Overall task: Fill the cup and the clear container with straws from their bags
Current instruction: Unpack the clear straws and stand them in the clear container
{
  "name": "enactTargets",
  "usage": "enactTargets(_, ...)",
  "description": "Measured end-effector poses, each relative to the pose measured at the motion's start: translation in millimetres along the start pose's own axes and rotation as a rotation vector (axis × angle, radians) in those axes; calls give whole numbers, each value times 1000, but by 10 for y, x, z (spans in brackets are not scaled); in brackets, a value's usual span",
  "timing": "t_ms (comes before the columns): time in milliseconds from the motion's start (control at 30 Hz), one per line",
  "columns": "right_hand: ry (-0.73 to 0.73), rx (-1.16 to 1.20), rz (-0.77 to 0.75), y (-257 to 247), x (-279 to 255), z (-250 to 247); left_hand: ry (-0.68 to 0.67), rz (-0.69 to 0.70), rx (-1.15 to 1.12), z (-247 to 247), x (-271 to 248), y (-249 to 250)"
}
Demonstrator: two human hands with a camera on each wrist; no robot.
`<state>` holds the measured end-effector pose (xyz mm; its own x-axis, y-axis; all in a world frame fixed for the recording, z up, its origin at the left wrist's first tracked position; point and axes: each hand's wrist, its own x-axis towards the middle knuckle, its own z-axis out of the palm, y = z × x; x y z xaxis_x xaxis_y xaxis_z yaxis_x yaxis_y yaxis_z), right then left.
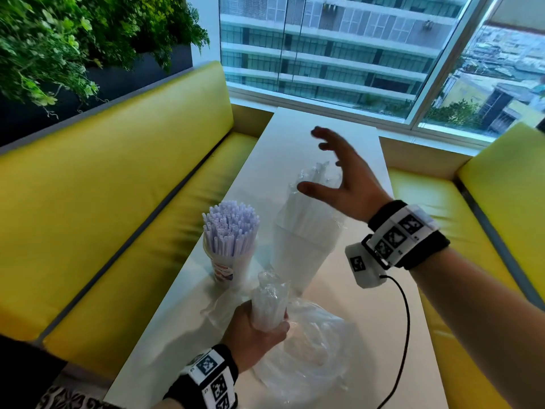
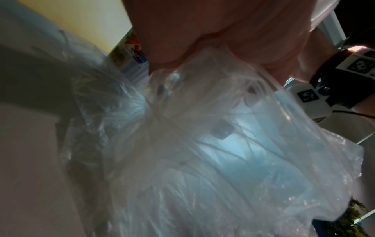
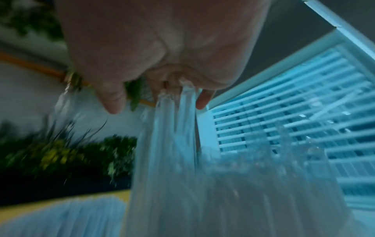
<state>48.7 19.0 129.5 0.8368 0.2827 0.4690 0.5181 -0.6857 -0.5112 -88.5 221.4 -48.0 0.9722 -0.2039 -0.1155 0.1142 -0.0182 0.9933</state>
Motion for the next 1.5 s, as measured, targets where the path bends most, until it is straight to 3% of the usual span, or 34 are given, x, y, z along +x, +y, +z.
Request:
enactTargets(67,-104,-260,-103,-21,-49,135,-4,-12,5,-6,2,1)
enactTargets(133,-219,-453,-96,16,-121,275,2,-9,8,-7,8,-1)
enactTargets(233,-330,-523,-73,105,-256,470,17,-10,-2,-1,8,-14)
enactTargets(300,-358,-504,-56,169,-338,577,16,-5,2,2,10,-25)
enactTargets(367,-294,-411,-23,197,-361,613,8,1,7,2,12,-32)
enactTargets(500,-77,42,54,151,-298,511,5,14,30,-3,20,-52)
enactTargets(600,-112,-208,-102,161,-316,535,-2,14,35,-4,19,-59)
enactTargets(700,-356,-563,-123,146,-417,615,4,15,35,-1,12,-49)
enactTargets(767,-439,-635,-124,135,-438,616,9,8,31,1,8,-45)
enactTargets(900,-368,-498,-138,93,-483,426,-3,6,42,-6,-7,-42)
enactTargets(1167,-197,-568,-72,350,-496,406,9,13,35,3,-18,-23)
enactTargets(1367,-302,-625,-38,291,-175,542,8,4,37,1,-17,-52)
enactTargets(1500,-249,-589,-33,320,-127,628,-7,4,42,-5,-19,-59)
